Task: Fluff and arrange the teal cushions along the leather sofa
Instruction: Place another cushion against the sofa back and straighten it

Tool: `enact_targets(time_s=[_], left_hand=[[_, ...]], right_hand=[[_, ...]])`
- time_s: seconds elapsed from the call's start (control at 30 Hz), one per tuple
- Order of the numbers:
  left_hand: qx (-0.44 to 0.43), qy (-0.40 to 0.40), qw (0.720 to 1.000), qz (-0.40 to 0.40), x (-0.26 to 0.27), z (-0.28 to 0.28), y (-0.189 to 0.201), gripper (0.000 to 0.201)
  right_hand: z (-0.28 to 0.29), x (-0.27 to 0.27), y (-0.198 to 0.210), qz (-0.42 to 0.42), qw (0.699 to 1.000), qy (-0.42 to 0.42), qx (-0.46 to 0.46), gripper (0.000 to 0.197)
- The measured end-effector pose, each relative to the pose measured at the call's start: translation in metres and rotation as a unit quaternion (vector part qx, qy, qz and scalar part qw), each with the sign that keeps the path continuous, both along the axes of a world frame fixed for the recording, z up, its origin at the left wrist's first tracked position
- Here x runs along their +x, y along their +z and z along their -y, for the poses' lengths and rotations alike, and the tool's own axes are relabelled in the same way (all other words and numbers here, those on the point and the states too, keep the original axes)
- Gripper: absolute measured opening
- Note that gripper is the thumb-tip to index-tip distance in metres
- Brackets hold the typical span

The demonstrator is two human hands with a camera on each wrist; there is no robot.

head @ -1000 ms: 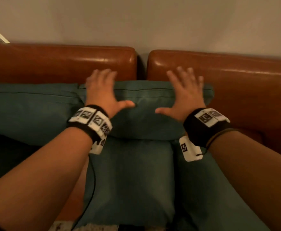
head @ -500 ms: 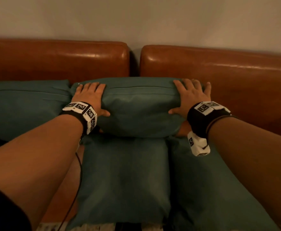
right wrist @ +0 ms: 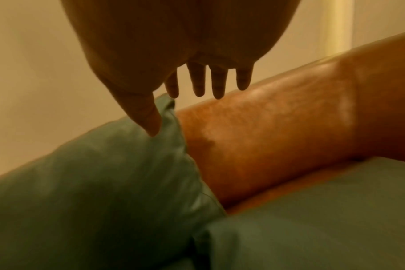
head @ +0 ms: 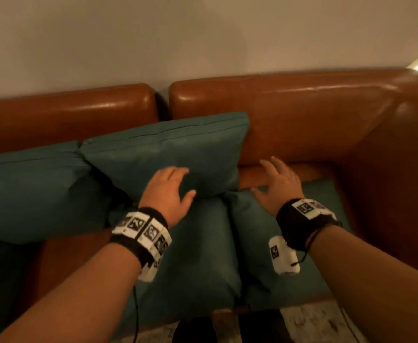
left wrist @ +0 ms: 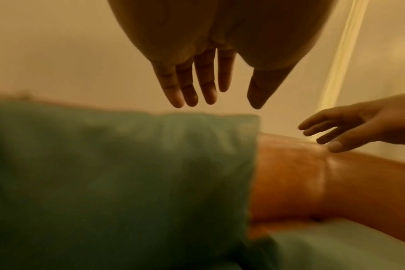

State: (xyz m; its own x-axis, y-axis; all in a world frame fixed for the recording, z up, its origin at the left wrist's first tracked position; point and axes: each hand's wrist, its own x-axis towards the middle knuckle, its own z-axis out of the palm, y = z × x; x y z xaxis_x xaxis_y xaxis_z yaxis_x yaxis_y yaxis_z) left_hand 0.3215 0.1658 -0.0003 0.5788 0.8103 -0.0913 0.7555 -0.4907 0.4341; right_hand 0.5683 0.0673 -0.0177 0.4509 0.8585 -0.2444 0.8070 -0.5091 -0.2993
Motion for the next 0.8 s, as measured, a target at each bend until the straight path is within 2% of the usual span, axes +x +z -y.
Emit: enact_targets(time_s=[0.1, 0.3, 0.4, 0.5, 0.67, 0.8], left_hand=[[-0.102, -0.018, 0.994, -0.025, 0.031, 0.045, -0.028, 0.059], [-0.271, 0.033, 0.959, -0.073, 0.079, 0.119, -0.086, 0.066], [-0.338, 0.083, 0.929, -0.126, 0.097, 0.152, -0.115, 0.074], [-0.397, 0.18, 0.892, -0.116, 0.122, 0.178, -0.139, 0.081], [-0.415, 0.332, 0.845, -0.064, 0.165, 0.201, -0.169, 0.087], [-0.419, 0.405, 0.811, -0.049, 0.177, 0.21, -0.187, 0.093]], right_hand=[[0.05, 0.012, -0.013, -0.011, 0.998, -0.02, -0.064, 0.079], [0.125, 0.071, -0.051, -0.067, 0.977, -0.099, -0.174, 0.078], [0.157, 0.117, -0.077, -0.103, 0.96, -0.142, -0.22, 0.079], [0.183, 0.168, -0.103, -0.119, 0.946, -0.157, -0.258, 0.083], [0.215, 0.238, -0.14, -0.186, 0.917, -0.206, -0.288, 0.104], [0.235, 0.258, -0.159, -0.31, 0.873, -0.265, -0.265, 0.112]])
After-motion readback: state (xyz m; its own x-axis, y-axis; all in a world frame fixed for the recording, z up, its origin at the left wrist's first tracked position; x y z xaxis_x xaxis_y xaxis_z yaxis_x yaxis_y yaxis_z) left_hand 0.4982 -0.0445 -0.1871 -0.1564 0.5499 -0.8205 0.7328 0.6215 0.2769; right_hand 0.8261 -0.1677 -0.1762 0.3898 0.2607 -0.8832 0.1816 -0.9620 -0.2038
